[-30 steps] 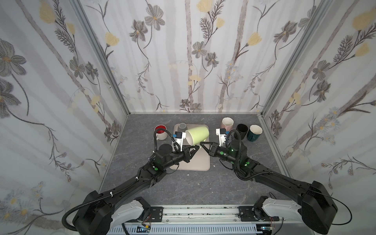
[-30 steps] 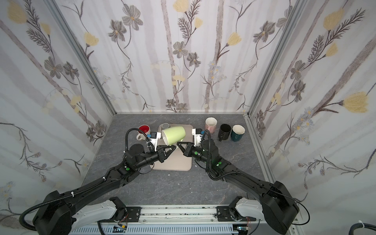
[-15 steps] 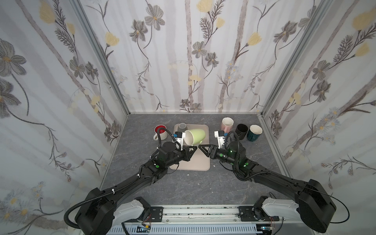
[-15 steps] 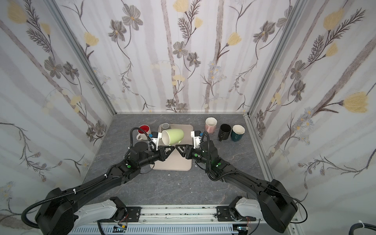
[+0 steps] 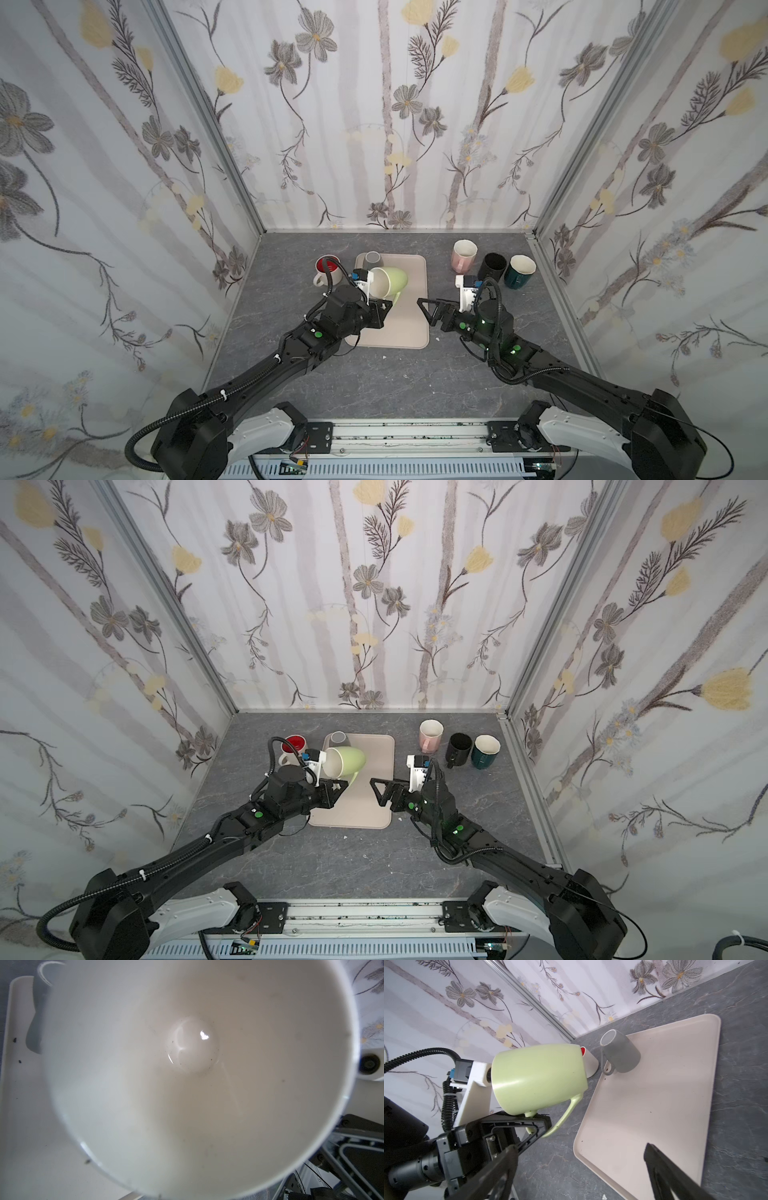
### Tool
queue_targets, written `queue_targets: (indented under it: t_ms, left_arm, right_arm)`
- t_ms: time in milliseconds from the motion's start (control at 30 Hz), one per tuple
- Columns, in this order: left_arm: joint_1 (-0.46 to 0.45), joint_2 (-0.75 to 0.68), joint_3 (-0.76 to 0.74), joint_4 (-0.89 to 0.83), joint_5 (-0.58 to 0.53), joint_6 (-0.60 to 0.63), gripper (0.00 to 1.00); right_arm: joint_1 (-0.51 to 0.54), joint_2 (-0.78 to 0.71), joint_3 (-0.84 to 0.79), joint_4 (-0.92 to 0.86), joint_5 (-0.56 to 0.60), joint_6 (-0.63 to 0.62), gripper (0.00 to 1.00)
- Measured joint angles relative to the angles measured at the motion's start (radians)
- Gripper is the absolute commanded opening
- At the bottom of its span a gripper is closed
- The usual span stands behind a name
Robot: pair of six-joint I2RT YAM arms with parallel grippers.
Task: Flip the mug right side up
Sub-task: 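Close the left gripper on the green mug while the right gripper opens and pulls back, then carry the green mug with the left gripper beside the red-lined white mug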
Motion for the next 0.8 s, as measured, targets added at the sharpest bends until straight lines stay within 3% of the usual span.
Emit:
queue_targets:
  t_ms: [333,500,800]
  left_arm:
    - [0.013,-0.031,0.068,-0.188,-0.043,0.038,0.0]
    - [0.039,-0.053,0.117,-0.322,-0.084,0.077,0.0]
    - [0.215,-0.136,0.179,-0.537,-0.125,0.084,0.0]
  right_arm:
    - [-0.006,-0.17,-0.089,-0.05,0.171,-0.124,1.0]
    - [-0.007,-0.19,-0.13,-0.035,0.192,-0.176,1.0]
    - [-0.01,-0.121,-0.142,-0.006,0.189,-0.263,1.0]
